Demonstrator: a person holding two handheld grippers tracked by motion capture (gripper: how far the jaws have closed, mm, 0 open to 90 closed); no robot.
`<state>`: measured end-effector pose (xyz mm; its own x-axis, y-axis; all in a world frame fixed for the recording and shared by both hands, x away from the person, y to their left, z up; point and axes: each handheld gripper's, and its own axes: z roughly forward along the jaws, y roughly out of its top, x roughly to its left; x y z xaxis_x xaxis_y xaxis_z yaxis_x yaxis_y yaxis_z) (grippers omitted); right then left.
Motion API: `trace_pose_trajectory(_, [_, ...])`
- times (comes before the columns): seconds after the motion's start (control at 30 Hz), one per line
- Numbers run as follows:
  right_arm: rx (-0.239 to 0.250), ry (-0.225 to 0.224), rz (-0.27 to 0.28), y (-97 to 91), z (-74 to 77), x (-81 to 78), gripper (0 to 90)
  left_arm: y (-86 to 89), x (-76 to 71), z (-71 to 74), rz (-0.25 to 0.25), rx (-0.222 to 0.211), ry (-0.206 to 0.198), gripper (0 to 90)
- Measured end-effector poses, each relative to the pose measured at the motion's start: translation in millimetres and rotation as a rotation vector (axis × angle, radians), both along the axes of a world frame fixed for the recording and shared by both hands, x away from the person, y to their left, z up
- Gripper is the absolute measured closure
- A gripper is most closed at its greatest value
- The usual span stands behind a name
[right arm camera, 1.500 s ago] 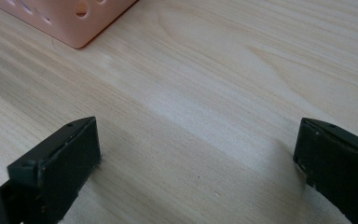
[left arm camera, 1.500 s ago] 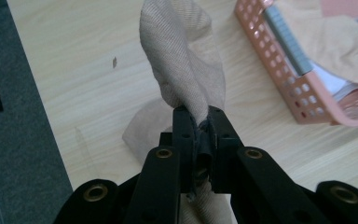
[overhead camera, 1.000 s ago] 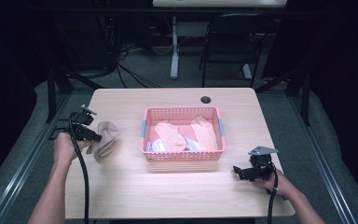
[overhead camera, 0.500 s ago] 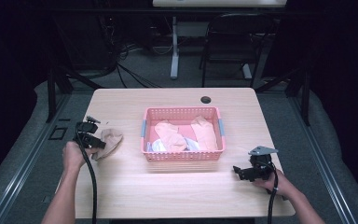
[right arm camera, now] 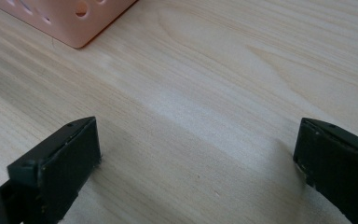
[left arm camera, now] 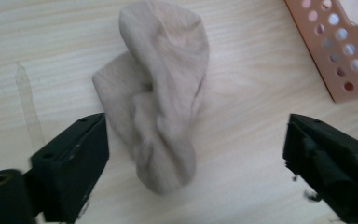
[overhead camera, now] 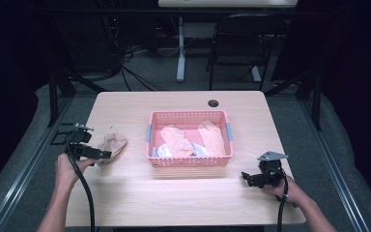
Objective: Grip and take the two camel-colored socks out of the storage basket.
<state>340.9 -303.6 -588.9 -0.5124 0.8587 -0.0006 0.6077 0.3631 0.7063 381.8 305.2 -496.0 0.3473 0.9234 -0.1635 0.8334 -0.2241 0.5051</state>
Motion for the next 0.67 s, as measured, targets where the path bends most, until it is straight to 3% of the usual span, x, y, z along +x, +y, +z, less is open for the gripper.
trace_pose_trajectory(0.1, [0.004, 0.000, -0.008, 0.6, -0.2, -0.5, 0.0, 1.3, -10.8, -2.8, -0.002, -0.002, -0.002, 1.3])
trace_pose_trajectory(0.2, [0.005, 0.000, -0.008, 0.6, -0.2, -0.5, 0.0, 4.2, -24.7, -12.6, -0.002, 0.035, 0.020, 0.0])
trace_pose_trajectory(0.33, [0.005, 0.000, -0.008, 0.6, -0.2, -0.4, 0.0, 8.9, -37.8, -28.0, 0.022, 0.048, 0.034, 0.0])
trace_pose_trajectory(0.4, [0.005, 0.000, -0.007, 0.6, -0.2, -0.4, 0.0, 10.9, -44.2, -35.6, 0.036, 0.048, 0.032, 0.0])
trace_pose_trajectory(0.47, [0.005, 0.000, -0.007, 0.6, -0.1, -0.4, 0.0, 9.8, -50.7, -40.2, 0.059, 0.104, 0.018, 0.0])
trace_pose_trajectory(0.67, [0.008, 0.000, -0.001, 0.7, -0.2, 0.0, 0.0, 7.6, -58.7, -43.8, 0.068, 0.098, -0.002, 0.0])
